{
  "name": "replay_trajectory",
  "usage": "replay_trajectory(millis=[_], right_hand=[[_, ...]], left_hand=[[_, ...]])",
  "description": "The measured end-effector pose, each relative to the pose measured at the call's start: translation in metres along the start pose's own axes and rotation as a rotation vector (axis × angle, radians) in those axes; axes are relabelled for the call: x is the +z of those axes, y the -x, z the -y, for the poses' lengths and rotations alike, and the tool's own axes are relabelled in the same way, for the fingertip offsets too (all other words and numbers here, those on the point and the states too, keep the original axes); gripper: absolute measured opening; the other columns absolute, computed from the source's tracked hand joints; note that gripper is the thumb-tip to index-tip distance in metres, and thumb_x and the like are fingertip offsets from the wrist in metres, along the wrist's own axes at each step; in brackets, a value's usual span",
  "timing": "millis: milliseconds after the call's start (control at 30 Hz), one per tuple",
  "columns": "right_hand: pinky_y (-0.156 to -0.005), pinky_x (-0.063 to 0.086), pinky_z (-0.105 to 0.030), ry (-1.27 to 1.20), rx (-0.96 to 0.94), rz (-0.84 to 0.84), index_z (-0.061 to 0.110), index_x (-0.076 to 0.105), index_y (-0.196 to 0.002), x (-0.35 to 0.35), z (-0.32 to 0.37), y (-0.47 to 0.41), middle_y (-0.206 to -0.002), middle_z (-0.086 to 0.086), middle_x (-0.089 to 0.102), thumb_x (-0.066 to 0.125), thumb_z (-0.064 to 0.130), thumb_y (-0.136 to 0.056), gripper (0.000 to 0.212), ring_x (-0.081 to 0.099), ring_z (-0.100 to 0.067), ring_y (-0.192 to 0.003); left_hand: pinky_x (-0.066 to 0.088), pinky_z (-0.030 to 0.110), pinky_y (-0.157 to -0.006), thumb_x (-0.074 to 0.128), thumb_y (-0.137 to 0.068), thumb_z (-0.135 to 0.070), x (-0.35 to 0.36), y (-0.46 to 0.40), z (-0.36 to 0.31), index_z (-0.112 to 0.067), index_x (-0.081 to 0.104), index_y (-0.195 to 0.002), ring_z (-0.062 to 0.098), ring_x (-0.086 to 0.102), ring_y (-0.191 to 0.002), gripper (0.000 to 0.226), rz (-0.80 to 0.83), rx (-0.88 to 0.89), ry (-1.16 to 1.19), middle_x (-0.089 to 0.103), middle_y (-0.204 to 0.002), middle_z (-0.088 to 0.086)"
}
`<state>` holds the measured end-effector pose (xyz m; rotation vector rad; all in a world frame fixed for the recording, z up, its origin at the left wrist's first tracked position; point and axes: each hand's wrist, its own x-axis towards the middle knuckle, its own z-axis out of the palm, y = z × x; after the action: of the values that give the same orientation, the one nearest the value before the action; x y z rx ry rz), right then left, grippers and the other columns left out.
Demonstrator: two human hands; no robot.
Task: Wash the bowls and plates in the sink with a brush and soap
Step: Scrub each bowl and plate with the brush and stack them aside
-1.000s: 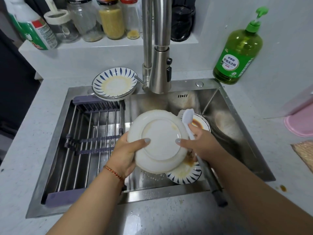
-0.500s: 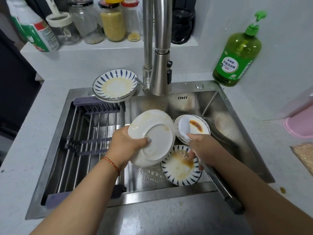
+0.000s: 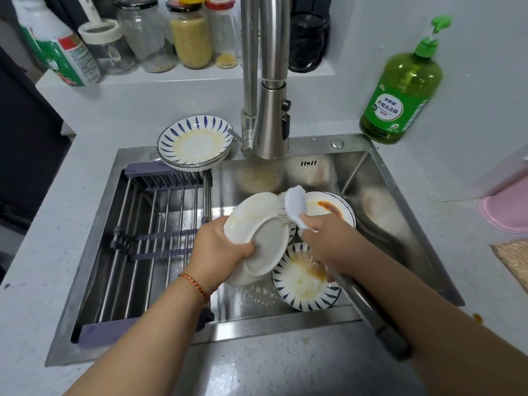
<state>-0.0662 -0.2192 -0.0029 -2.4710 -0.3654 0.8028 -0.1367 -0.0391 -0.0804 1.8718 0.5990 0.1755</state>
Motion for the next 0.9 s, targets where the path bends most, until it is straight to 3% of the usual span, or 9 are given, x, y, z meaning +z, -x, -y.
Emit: replay_trajectory(millis=[100, 200, 333, 433, 500, 600, 700, 800, 900], right_hand=[[-0.057, 0.054, -0.047, -0.097, 0.008, 0.018, 0.010, 0.056, -0.123, -0.002, 0.000, 0.000, -0.103, -0.022, 0.060, 0.042, 0.017, -0.096, 0.032, 0.067, -0.040, -0.062], [-0.060, 0.047, -0.026, 0.106, -0.172, 0.022, 0.028, 0.039, -0.143, 0.010, 0.012, 0.006, -0.077, 0.003, 0.051, 0.039, 0.022, -0.096, 0.048, 0.050, -0.010, -0.052], [-0.069, 0.044, -0.031, 0.120, -0.144, 0.001, 0.025, 0.038, -0.145, 0.004, 0.007, -0.004, -0.098, -0.006, 0.056, 0.041, 0.022, -0.096, 0.049, 0.048, -0.015, -0.066], [-0.065, 0.055, -0.042, -0.043, 0.031, -0.017, 0.010, 0.056, -0.121, -0.005, -0.011, -0.015, -0.109, -0.016, 0.063, 0.041, 0.016, -0.093, 0.033, 0.067, -0.027, -0.075], [-0.062, 0.053, -0.041, -0.005, 0.059, -0.004, 0.005, 0.057, -0.111, -0.002, -0.020, -0.016, -0.107, -0.015, 0.062, 0.040, 0.013, -0.092, 0.027, 0.067, -0.030, -0.079], [-0.066, 0.051, -0.038, -0.001, 0.076, -0.046, 0.000, 0.054, -0.120, 0.006, -0.032, -0.013, -0.087, -0.012, 0.062, 0.040, 0.013, -0.093, 0.033, 0.062, -0.034, -0.081], [-0.057, 0.055, -0.035, -0.176, 0.099, -0.146, 0.014, 0.048, -0.138, 0.007, -0.040, -0.010, -0.077, -0.001, 0.061, 0.043, 0.018, -0.095, 0.044, 0.060, -0.021, -0.060], [-0.054, 0.047, -0.022, -0.141, 0.007, -0.235, 0.026, 0.039, -0.144, 0.007, -0.036, -0.007, -0.083, 0.006, 0.062, 0.042, 0.022, -0.096, 0.049, 0.057, -0.010, -0.062], [-0.069, 0.050, -0.029, 0.012, -0.124, -0.254, 0.029, 0.034, -0.147, 0.014, -0.024, -0.004, -0.108, -0.003, 0.064, 0.039, 0.024, -0.096, 0.051, 0.058, -0.016, -0.079]], left_hand=[[0.050, 0.029, -0.067, 0.087, -0.059, -0.012, -0.001, 0.001, -0.002, -0.017, 0.067, -0.087, 0.018, 0.063, -0.079, 0.036, 0.013, 0.019, -0.026, 0.067, -0.083, -0.005], [0.051, 0.028, -0.064, 0.079, -0.051, -0.026, 0.005, 0.000, -0.003, -0.017, 0.068, -0.084, 0.015, 0.062, -0.074, 0.037, 0.040, 0.016, -0.041, 0.068, -0.079, -0.005], [0.053, 0.030, -0.065, 0.078, -0.050, -0.024, 0.005, 0.003, -0.005, -0.024, 0.066, -0.080, 0.014, 0.063, -0.074, 0.032, 0.038, 0.009, 0.041, 0.069, -0.081, -0.004], [0.059, 0.039, -0.074, 0.086, -0.059, -0.003, 0.001, 0.004, -0.006, -0.017, 0.067, -0.086, 0.022, 0.067, -0.082, 0.036, -0.001, -0.087, 0.250, 0.072, -0.090, 0.004], [0.058, 0.045, -0.078, 0.078, -0.069, 0.009, -0.001, 0.004, -0.008, -0.012, 0.066, -0.090, 0.027, 0.068, -0.084, 0.032, -0.043, -0.155, 0.424, 0.072, -0.091, 0.008], [0.058, 0.047, -0.076, 0.071, -0.075, 0.010, -0.003, 0.003, -0.009, -0.009, 0.065, -0.094, 0.030, 0.070, -0.085, 0.028, -0.070, -0.221, 0.594, 0.073, -0.092, 0.010], [0.060, 0.045, -0.070, 0.069, -0.078, 0.007, -0.003, 0.005, -0.009, -0.008, 0.066, -0.097, 0.026, 0.072, -0.081, 0.025, -0.075, -0.253, 0.678, 0.075, -0.091, 0.009], [0.060, 0.045, -0.069, 0.069, -0.079, 0.005, 0.001, 0.007, -0.008, -0.007, 0.065, -0.099, 0.027, 0.072, -0.081, 0.024, -0.085, -0.281, 0.695, 0.075, -0.091, 0.010], [0.059, 0.046, -0.071, 0.068, -0.080, 0.006, 0.008, 0.008, -0.006, -0.007, 0.065, -0.098, 0.029, 0.071, -0.084, 0.022, -0.091, -0.295, 0.703, 0.074, -0.093, 0.011]])
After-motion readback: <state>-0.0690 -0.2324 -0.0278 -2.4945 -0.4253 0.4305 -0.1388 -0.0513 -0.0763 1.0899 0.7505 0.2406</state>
